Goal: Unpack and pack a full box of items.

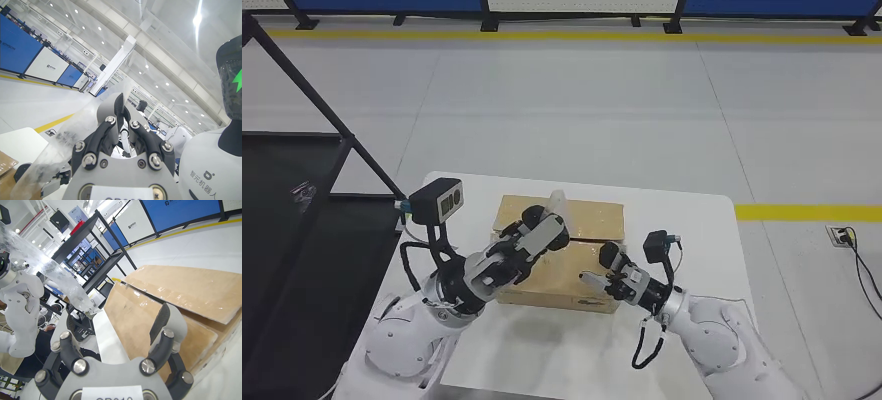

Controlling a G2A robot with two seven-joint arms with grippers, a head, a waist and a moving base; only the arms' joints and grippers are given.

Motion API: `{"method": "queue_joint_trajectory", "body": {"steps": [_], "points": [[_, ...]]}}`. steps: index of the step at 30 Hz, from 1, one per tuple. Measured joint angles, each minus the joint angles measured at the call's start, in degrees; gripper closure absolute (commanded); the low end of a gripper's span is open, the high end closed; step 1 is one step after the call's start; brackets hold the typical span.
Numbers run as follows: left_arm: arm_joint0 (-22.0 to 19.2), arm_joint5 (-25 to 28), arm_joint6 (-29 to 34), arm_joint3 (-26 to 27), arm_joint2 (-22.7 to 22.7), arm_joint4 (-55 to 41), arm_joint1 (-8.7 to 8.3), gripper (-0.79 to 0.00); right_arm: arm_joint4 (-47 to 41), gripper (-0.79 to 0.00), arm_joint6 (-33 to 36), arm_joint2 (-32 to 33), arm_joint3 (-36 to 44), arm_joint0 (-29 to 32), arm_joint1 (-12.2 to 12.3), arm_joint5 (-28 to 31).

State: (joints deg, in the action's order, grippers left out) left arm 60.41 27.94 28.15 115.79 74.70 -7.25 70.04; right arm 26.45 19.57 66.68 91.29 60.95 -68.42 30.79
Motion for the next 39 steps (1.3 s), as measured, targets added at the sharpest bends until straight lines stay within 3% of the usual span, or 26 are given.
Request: {"method": "queue_joint_trajectory", "body": {"steps": [6,11,24,30,31,33,36,38,39], "points": [[-1.0,-0.1,0.7,-0.9,-1.7,-0.2,0.15,0.000,-1.9,-0.785,-1.1,-0.5,-0.1,0.5,-0.2,0.4],[-2.3,0.1,1.3,-1.2,-3.1,-1.8,0.34,0.000,-6.9,-0.785,-3.8,-2.4,-3.8,-1.2,-0.9,5.2],[-3.4,-0.5,3.4,0.7,-5.5,-6.1,0.61,0.000,-16.3,-0.785,-7.8,-8.3,-19.8,-9.3,-3.3,27.2],[-3.9,-0.7,3.9,0.9,-6.4,-7.4,0.76,0.000,-21.8,-0.785,-5.1,-12.3,-19.5,-11.7,-4.0,27.2],[-4.0,-0.7,3.9,0.9,-6.5,-7.4,0.79,0.000,-22.7,-0.767,-4.3,-12.8,-19.1,-11.8,-4.0,27.2],[-4.2,-0.7,3.9,0.6,-6.8,-7.5,0.87,0.000,-24.9,-0.613,-2.6,-13.7,-17.8,-12.0,-4.0,27.2],[-4.7,-0.6,3.8,-0.1,-7.2,-7.8,0.98,0.000,-28.6,-0.576,0.8,-14.7,-15.7,-12.0,-3.9,27.2],[-4.9,-0.5,3.7,-0.5,-7.4,-7.9,1.05,0.000,-30.8,-0.388,3.2,-14.6,-14.7,-11.8,-3.7,27.2],[-5.0,-0.5,3.6,-0.6,-7.5,-8.0,1.09,0.000,-32.0,-0.366,4.6,-14.3,-14.3,-11.6,-3.7,27.2]]}}
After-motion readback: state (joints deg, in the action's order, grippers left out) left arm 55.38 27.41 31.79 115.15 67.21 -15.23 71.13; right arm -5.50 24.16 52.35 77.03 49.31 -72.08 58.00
